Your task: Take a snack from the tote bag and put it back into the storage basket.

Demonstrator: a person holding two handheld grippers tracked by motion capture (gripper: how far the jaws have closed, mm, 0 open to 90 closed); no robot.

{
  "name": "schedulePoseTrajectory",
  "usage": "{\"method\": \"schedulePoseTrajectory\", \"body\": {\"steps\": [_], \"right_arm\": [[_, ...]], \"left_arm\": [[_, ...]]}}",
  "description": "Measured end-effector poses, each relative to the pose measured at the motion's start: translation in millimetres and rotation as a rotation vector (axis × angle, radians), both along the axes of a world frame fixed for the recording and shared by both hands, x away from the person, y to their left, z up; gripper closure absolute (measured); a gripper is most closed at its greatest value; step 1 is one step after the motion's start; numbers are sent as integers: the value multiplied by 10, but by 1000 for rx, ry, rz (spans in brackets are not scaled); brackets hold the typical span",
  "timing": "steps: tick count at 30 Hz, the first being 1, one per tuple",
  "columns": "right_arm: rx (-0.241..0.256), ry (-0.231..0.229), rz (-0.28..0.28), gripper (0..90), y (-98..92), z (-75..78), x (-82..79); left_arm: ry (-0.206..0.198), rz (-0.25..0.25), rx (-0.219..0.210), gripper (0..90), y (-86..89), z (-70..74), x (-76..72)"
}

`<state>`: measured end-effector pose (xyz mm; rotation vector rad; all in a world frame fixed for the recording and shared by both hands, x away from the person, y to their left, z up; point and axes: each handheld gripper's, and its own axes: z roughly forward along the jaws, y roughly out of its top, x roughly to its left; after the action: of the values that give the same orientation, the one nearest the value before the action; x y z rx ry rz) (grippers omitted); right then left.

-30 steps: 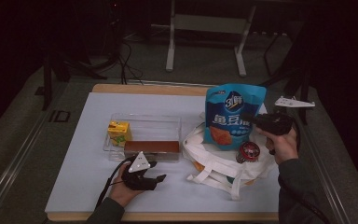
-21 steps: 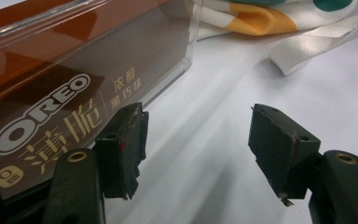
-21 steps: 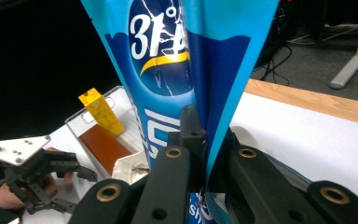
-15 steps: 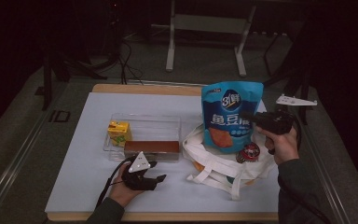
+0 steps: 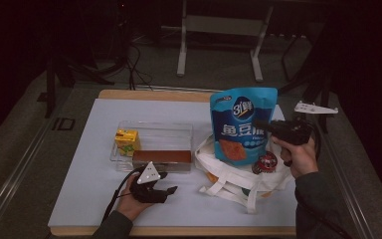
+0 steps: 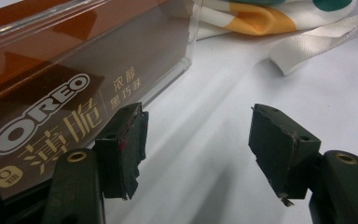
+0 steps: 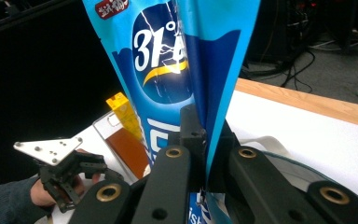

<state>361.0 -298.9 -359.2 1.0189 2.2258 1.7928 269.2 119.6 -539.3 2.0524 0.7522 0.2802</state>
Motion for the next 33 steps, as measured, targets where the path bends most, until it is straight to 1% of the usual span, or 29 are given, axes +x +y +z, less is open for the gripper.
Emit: {"method": "schedulePoseTrajectory", "body": {"steps": [3, 6, 11, 14, 17, 18, 23, 29, 33], "right_arm": [[15, 3, 11, 891, 31, 5, -8], [18, 4, 22, 891, 82, 16, -6], [50, 12, 45, 891, 140, 37, -5], [56, 8, 58, 891, 185, 71, -23], [52, 4, 61, 891, 215, 98, -32], [63, -5, 70, 891, 265, 148, -33], [71, -14, 76, 891, 330, 204, -27], [82, -28, 97, 891, 436, 279, -17], [112, -32, 100, 891, 479, 327, 9]], "left_arm": [[0, 0, 0, 362, 0, 0, -1], [-1, 0, 0, 362, -1, 0, -1], [-1, 0, 0, 361, -1, 0, -2], [-1, 0, 1, 362, -2, 0, -1], [-1, 0, 1, 361, -2, 0, -2], [-1, 0, 2, 362, -3, 1, -3], [-2, 0, 1, 361, -3, 0, -4], [-3, -2, 3, 362, -4, 1, -7], [-3, -2, 2, 362, -4, 1, -6]]}}
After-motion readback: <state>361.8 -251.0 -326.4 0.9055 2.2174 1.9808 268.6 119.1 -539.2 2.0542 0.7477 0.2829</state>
